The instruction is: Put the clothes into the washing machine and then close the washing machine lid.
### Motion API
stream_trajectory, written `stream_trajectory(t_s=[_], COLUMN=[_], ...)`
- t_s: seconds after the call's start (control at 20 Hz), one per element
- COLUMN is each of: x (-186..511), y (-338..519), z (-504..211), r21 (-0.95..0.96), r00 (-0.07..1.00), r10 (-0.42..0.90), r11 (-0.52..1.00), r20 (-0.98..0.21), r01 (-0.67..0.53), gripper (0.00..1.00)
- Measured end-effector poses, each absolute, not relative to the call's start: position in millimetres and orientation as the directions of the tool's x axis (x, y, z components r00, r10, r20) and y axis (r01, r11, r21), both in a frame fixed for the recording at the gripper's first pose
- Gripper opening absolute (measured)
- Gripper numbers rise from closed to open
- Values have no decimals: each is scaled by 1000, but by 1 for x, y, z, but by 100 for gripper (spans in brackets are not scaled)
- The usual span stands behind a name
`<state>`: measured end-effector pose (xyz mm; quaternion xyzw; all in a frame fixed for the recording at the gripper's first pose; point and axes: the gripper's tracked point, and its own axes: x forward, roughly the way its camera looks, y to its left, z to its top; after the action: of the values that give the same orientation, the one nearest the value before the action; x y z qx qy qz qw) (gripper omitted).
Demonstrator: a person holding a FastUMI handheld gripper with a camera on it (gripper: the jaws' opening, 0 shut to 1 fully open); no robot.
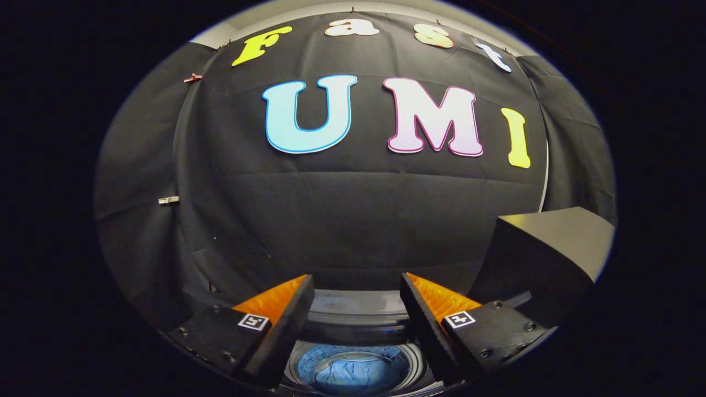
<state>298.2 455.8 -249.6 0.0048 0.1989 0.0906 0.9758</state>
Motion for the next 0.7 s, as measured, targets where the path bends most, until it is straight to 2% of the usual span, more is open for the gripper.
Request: stream_trajectory(t_s=[0.1, 0.15, 0.35, 0.7], x=[283, 278, 253, 208], y=[462, 464, 457, 440], z=[-287, -303, -300, -238], r21=[18, -24, -112, -24], r00=[850, 844, 877, 896], r10=[186, 168, 146, 188], r11=[979, 978, 969, 976], r20=[-493, -509, -457, -402], r01=[-204, -209, -219, -215], gripper=[99, 100, 99, 99])
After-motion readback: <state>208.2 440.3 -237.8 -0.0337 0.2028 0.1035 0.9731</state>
